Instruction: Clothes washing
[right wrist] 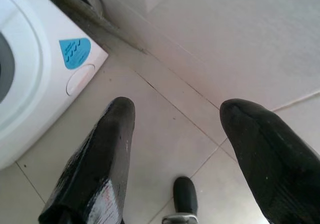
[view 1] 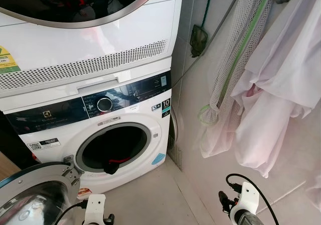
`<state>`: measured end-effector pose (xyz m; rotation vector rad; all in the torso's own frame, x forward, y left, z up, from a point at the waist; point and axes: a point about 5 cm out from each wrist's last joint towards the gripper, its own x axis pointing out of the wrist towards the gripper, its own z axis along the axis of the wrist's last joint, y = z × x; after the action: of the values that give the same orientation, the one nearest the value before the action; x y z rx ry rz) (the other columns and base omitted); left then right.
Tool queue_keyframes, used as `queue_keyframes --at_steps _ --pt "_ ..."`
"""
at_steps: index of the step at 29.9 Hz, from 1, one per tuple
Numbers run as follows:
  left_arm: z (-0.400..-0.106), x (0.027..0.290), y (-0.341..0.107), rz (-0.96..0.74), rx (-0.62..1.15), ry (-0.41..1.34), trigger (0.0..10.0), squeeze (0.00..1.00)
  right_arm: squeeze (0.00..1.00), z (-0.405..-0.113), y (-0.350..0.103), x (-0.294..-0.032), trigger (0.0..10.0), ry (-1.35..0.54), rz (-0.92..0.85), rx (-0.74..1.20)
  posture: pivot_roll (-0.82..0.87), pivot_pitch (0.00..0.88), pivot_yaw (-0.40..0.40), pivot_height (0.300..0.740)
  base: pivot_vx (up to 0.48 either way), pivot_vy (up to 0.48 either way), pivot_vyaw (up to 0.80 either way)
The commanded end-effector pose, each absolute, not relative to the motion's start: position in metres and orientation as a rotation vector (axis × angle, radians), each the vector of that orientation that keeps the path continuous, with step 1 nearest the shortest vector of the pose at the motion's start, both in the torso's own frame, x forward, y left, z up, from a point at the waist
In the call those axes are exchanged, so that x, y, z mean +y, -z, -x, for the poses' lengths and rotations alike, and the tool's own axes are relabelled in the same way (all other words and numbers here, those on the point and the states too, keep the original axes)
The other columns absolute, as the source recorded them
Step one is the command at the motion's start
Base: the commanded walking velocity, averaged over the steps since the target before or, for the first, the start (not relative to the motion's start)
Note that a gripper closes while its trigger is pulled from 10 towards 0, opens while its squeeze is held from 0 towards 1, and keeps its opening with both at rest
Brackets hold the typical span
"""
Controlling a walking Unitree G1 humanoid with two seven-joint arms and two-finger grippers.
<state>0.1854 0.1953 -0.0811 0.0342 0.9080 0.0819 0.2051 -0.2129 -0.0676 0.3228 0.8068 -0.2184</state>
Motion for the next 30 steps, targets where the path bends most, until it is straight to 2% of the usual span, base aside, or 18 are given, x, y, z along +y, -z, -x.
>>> queue_keyframes --at_steps 1,30 --pt "-0.1851 0.197 0.0809 -0.035 0.906 -0.082 10.0 0.0 0.0 -0.2054 0.0675 -0.2132 10.0 0.223 -0.321 0.809 0.05 0.0 -0.004 0.74 0.0 0.0 -0.67" --pt "-0.1842 0.1976 0.081 -0.047 0.902 -0.075 10.0 0.0 0.0 -0.2033 0.0689 -0.2135 10.0 0.21 -0.297 0.834 0.05 0.0 -0.012 0.74 0.0 0.0 -0.62"
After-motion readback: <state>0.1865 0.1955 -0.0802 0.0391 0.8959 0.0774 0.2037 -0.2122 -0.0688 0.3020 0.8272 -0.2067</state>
